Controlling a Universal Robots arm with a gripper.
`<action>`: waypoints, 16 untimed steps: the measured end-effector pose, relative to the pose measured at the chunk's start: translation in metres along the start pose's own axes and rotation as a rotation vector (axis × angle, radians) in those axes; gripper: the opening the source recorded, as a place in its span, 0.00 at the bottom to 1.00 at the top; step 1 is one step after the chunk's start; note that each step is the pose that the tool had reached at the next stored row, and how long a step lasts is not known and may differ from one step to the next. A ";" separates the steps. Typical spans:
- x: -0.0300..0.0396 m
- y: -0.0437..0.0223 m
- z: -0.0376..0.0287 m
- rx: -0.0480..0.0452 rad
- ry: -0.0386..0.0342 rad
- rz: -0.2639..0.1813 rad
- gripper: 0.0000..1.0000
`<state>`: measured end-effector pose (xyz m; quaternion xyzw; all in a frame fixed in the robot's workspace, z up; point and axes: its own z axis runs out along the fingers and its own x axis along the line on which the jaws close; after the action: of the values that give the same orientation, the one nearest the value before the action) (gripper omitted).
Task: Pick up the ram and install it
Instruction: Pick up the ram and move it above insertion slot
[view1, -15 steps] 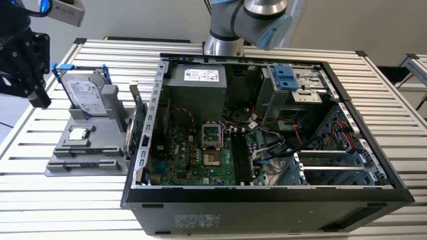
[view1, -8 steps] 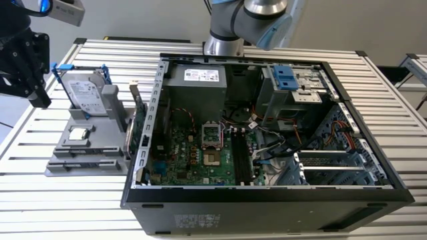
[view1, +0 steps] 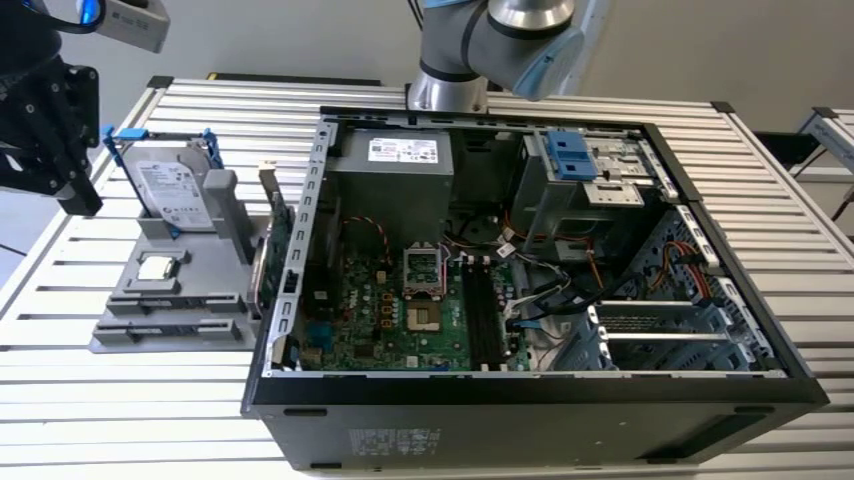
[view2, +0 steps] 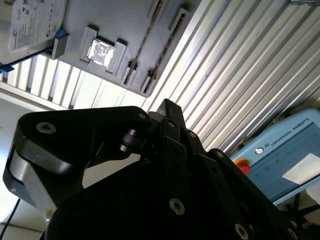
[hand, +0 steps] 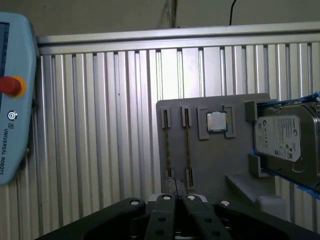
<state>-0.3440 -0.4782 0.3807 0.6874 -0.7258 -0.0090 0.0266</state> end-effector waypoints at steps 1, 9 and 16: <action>0.0000 0.0000 0.0000 0.0000 0.0000 0.000 0.00; -0.0001 0.0000 0.0000 0.0000 0.0000 0.000 1.00; -0.0001 0.0000 0.0000 0.0000 0.0000 0.000 1.00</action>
<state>-0.3440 -0.4781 0.3807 0.6875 -0.7257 -0.0090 0.0266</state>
